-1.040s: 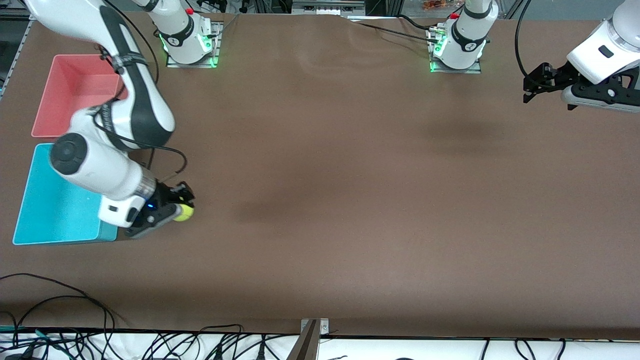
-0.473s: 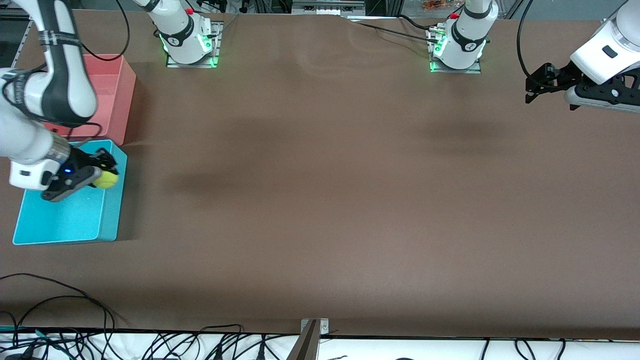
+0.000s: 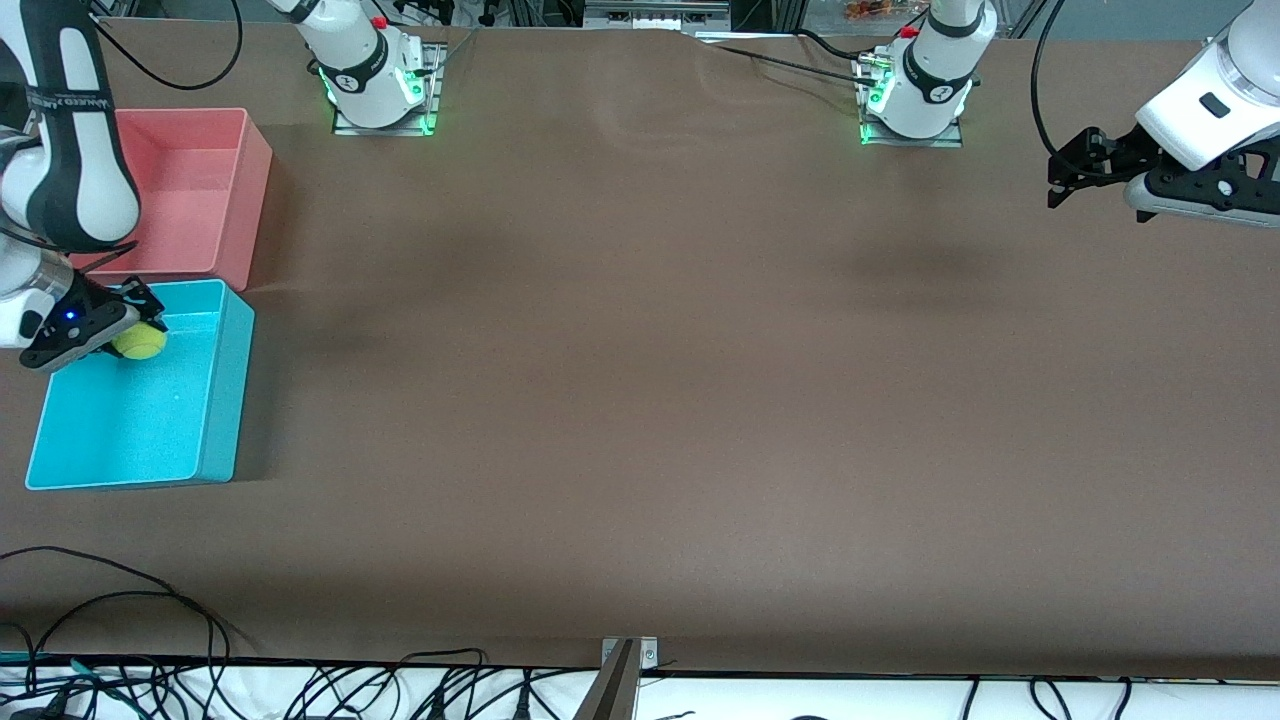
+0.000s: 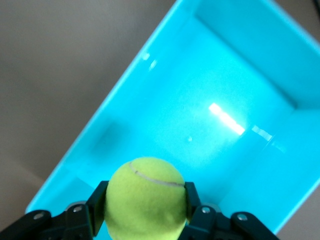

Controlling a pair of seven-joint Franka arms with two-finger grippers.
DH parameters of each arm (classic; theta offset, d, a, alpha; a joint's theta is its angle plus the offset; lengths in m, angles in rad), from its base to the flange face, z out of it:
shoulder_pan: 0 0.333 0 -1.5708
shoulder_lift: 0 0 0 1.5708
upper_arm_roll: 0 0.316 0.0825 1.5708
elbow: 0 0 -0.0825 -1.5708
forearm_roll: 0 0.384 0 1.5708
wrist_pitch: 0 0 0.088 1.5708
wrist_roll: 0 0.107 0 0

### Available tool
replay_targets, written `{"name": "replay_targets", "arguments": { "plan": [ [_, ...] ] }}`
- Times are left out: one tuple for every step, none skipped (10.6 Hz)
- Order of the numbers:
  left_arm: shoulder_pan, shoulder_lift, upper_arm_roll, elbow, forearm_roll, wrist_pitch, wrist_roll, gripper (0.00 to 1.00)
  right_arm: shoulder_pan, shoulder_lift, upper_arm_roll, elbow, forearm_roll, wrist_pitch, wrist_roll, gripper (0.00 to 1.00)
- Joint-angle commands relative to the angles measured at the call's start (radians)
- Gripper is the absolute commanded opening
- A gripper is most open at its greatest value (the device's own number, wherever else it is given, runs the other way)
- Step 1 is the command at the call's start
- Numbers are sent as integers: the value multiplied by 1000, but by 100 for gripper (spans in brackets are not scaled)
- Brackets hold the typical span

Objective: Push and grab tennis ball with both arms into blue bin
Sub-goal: 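Carry the held ball with the right gripper over the blue bin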

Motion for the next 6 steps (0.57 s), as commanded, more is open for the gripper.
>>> {"name": "replay_targets", "arguments": {
  "plan": [
    [-1,8,0,74,18,-80,-3,100,-40,48,1,-72,19,125,-53,36],
    [-2,11,-5,74,18,-82,-6,100,-45,72,2,-69,20,151,-55,36],
    [-5,13,-5,73,20,-83,-9,100,-52,86,2,-69,51,153,-56,36],
    [-5,14,-5,73,20,-83,-8,100,-54,107,7,-66,108,158,-91,36],
    [-10,22,-6,74,21,-82,-9,100,-54,123,9,-60,148,165,-125,36],
    [-13,22,-6,74,21,-82,-11,100,-54,146,9,-57,161,176,-133,36]
  ]
}}
